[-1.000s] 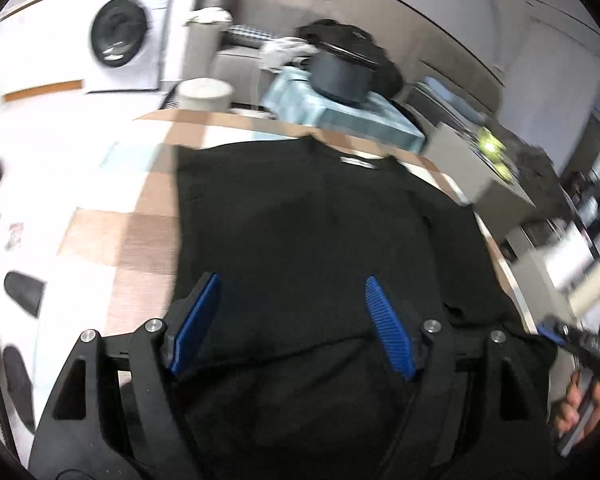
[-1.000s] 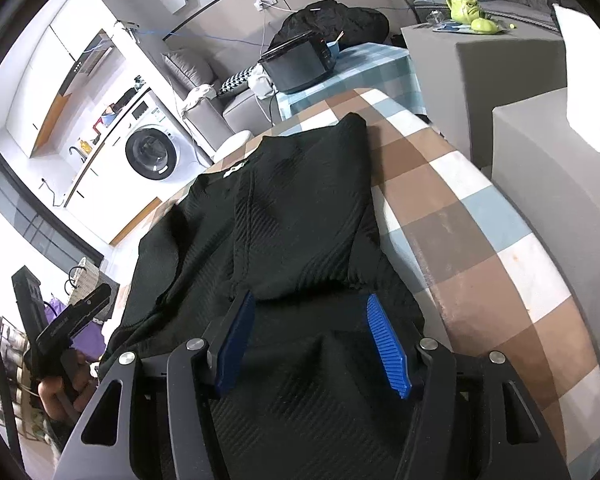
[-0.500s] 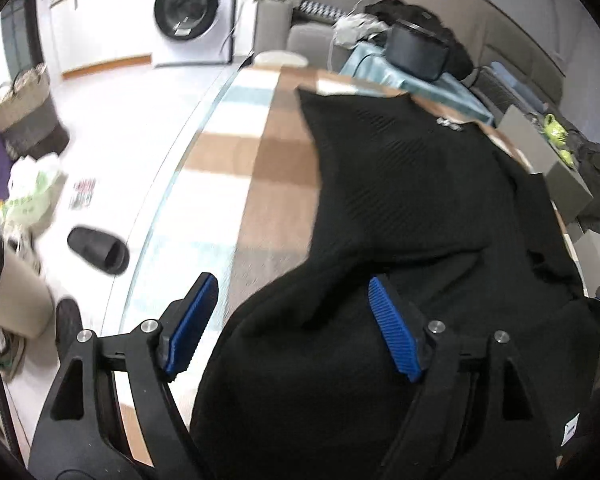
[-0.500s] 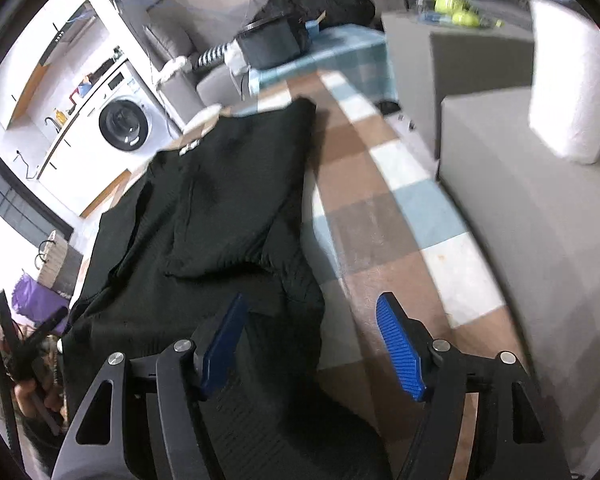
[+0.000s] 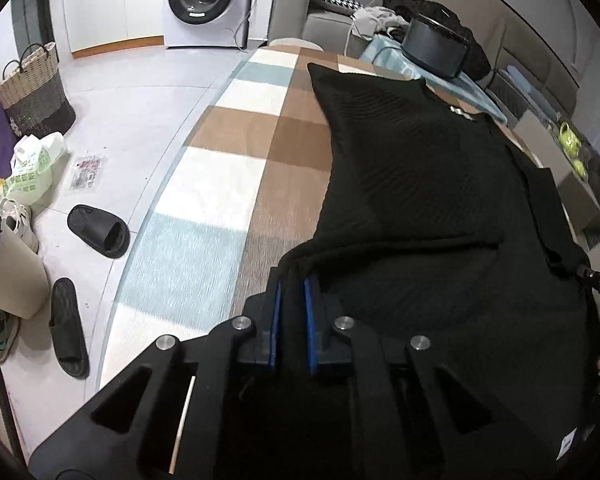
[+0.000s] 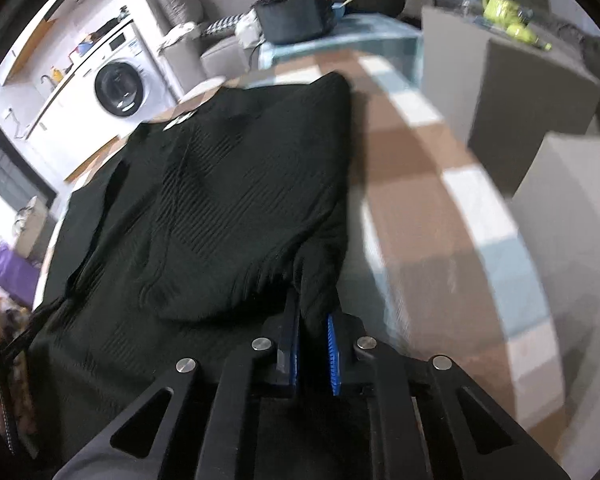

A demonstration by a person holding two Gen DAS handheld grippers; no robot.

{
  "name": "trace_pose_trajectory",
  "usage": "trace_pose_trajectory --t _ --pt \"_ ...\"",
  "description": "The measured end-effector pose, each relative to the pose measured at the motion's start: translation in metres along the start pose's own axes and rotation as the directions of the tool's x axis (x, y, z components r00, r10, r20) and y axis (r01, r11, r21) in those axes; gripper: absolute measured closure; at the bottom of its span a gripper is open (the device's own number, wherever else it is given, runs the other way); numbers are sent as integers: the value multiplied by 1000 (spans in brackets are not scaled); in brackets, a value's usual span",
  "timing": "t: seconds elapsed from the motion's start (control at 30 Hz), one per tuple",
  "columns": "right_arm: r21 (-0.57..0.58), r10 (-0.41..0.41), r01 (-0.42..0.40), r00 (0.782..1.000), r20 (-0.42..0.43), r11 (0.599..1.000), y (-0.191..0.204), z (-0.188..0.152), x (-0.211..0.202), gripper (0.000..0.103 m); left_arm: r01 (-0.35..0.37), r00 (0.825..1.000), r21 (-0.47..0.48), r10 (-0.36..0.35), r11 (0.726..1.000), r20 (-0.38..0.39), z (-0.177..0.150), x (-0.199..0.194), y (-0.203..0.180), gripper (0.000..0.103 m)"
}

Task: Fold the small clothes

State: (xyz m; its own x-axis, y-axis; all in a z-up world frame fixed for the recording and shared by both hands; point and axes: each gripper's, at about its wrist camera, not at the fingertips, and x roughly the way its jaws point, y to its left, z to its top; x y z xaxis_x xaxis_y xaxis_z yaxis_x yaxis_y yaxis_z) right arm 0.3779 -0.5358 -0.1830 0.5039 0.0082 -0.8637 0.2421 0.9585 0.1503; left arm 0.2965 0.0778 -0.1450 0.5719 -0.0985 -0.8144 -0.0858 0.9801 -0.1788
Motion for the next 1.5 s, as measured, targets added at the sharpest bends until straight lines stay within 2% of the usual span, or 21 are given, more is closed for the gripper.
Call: trace_pose_trajectory --t 0.1,0.2,0.33,0.4,0.43,0.47,0.53,0.63,0.83,1.03,1.17,1.23,1.3,1.37,1.4,1.43,1.47,1.5 --pt "36 -6 6 1000 5 999 -3 18 10 93 19 1000 -37 -18 999 5 10 4 -1 96" --pt "43 -17 16 1000 19 999 -2 33 17 93 19 1000 -36 -18 999 21 21 8 -5 96" --pt "41 9 -10 1000 19 999 -1 31 14 89 24 1000 -40 -24 999 18 24 2 -10 94" --pt "32 37 -38 999 32 999 -2 20 0 82 40 999 -28 -39 999 20 20 -6 -10 85" --pt "30 43 -44 998 41 999 -3 14 -8 72 39 999 -12 -39 999 32 15 -13 -10 71" --pt "28 54 -56 997 52 998 -3 8 -17 63 31 999 -1 -31 1000 43 9 -20 -9 52" --pt "14 80 -81 994 75 997 -9 -10 -40 52 18 997 14 -19 1000 79 -4 -37 -6 35" --pt "10 95 -97 991 91 995 -25 -40 -70 34 20 995 23 -22 1000 96 -23 -60 3 34" --pt "-28 153 -152 987 56 988 -53 -99 -105 34 0 996 2 0 1000 94 -65 -82 27 30" --pt "-55 178 -175 983 38 983 -69 -143 -109 34 -2 999 -45 4 999 38 -95 -78 39 30" --pt "-62 189 -186 981 34 981 -73 -158 -104 34 -10 1000 -29 11 1000 14 -101 -76 35 30" --pt "-61 201 -199 979 38 978 -74 -162 -101 36 -8 1000 -15 8 1000 11 -103 -78 32 33" --pt "-68 200 -196 978 57 978 -72 -161 -100 42 -5 1000 -2 5 1000 9 -100 -75 26 41" --pt "-95 201 -196 979 45 976 -65 -160 -95 67 -2 1000 15 2 1000 13 -98 -73 20 62" --pt "-105 192 -186 980 48 977 -63 -157 -92 72 -4 1000 26 3 1000 16 -96 -71 16 70" --pt "-120 188 -181 981 50 976 -58 -154 -90 79 -10 1000 40 10 999 17 -95 -70 12 86" --pt "-127 192 -184 980 53 975 -56 -152 -89 90 -4 1000 51 2 999 20 -94 -70 8 98" --pt "-126 204 -195 977 61 973 -54 -150 -89 95 10 999 61 -12 998 31 -94 -71 6 98"
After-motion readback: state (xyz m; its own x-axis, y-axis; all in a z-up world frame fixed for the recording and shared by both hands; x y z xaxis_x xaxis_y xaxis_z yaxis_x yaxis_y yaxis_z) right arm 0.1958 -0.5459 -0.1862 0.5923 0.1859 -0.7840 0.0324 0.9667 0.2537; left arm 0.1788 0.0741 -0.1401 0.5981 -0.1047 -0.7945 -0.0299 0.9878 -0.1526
